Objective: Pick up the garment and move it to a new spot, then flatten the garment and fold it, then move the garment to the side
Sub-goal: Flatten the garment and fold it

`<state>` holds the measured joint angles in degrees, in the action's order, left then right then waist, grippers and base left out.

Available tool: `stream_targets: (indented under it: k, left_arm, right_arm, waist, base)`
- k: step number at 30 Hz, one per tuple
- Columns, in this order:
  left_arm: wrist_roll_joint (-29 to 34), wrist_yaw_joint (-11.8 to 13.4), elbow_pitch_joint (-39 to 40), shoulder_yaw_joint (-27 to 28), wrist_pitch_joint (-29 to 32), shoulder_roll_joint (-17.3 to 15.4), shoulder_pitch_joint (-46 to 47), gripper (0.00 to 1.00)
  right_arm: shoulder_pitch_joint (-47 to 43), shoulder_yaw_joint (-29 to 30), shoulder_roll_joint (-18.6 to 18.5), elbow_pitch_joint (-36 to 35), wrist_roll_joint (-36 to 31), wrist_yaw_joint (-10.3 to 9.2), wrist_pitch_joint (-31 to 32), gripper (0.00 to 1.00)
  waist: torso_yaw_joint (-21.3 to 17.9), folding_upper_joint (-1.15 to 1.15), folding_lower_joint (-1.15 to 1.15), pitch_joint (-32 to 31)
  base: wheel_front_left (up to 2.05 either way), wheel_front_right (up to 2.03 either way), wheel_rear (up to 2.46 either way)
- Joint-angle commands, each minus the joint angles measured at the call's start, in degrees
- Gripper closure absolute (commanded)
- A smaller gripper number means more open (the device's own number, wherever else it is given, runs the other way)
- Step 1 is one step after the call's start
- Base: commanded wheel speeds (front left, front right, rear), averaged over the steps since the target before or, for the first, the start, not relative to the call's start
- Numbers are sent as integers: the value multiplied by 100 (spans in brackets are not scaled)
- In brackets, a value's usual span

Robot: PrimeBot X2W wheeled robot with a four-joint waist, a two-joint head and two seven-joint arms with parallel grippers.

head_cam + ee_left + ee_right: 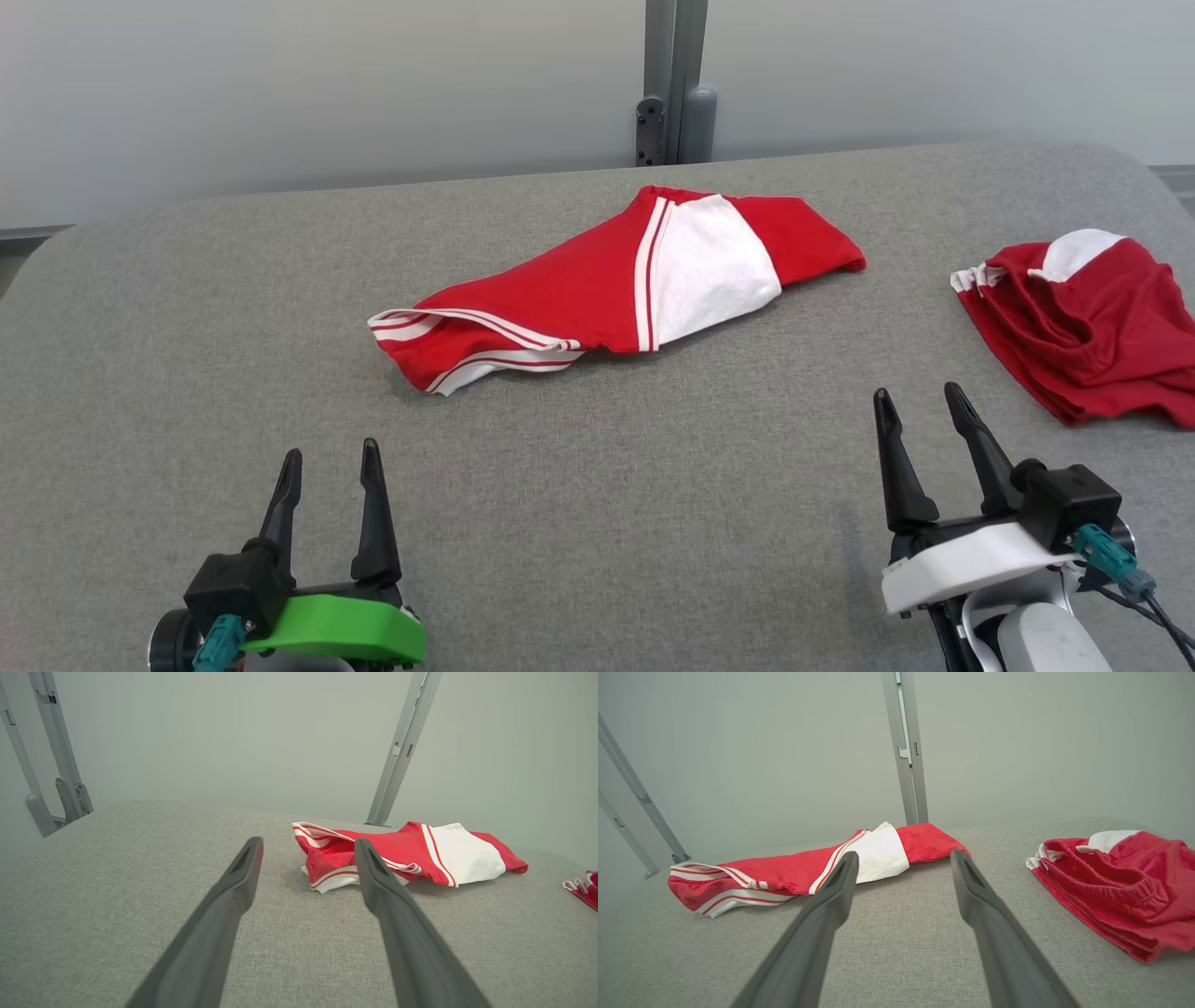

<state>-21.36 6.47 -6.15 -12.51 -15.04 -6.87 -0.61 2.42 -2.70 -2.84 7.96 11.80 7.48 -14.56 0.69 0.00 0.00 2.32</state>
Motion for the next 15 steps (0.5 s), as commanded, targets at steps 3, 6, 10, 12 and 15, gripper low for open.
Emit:
stream_targets:
  k: [3, 6, 10, 12, 15]
  left_arm:
    - [57, -40, -4, -1, -17, 25, 140, 0]
    - [95, -68, -23, -31, -17, 57, 213, 0]
    - [138, -92, -29, -73, -16, 125, 315, 0]
    - [159, -122, -27, -97, -16, 158, 374, 0]
    - [184, -153, -31, -133, -16, 214, 451, 0]
  right_arm:
    - [219, -130, -9, 86, -13, 2, 38, 0]
    - [441, -287, -11, 220, -44, 2, 82, 0]
    - [848, -549, -11, 577, -135, 2, 179, 0]
    - [1078, -686, -11, 848, -252, 2, 202, 0]
    - [1410, -821, -14, 1295, -440, 2, 217, 0]
  waist:
    - [107, 0, 0, 153]
    - [251, 0, 0, 294]
    - [542, 0, 0, 522]
    - [722, 0, 0, 648]
    - [1009, 0, 0, 833]
  base:
    - [0, 0, 0]
    - [0, 0, 0]
    - [0, 0, 0]
    - [0, 0, 0]
    - [0, 0, 0]
